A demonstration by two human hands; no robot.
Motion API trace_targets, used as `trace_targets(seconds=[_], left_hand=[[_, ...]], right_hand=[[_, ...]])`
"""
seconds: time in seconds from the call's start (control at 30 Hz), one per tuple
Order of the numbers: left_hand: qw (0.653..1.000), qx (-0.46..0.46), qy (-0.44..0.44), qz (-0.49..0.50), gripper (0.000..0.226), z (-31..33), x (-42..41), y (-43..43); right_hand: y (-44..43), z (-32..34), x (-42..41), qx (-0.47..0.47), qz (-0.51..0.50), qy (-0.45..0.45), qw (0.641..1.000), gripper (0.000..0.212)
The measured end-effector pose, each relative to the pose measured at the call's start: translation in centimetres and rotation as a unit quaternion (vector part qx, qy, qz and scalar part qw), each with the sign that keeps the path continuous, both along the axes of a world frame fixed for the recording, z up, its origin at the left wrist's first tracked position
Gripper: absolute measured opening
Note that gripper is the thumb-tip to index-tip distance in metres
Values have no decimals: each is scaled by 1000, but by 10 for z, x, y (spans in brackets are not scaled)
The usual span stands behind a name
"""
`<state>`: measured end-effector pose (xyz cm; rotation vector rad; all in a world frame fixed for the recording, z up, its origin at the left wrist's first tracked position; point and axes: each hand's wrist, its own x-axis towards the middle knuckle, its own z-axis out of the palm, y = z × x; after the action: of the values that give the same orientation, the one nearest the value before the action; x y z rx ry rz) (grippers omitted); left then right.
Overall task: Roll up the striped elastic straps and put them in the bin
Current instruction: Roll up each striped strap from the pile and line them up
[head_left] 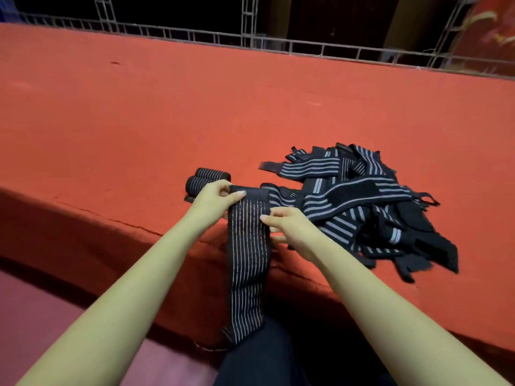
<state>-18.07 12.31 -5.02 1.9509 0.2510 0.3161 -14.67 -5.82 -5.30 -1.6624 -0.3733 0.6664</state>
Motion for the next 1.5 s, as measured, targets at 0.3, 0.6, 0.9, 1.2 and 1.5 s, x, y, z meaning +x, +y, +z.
trace_targets(seconds=[0.3,0.6,0.9,1.2,1.5], left_hand=[[990,97,23,103,26,-54,42,16],[972,185,36,141,29,-77,50,21],[954,250,34,160,31,-77,44,17],[942,323,79,-47,65,-47,83,-28],[946,279,70,-147,42,-56,124,-86]], right_hand=[[31,-55,30,-127,-54,-226,964,76],[52,-59,51,-350,67,-357,864,60],[51,-51,53,-371,97,-378,843,56],[-20,-50,81,-476,97,-482,729,53],[-54,-38,120,-519,138,-458,709,46]])
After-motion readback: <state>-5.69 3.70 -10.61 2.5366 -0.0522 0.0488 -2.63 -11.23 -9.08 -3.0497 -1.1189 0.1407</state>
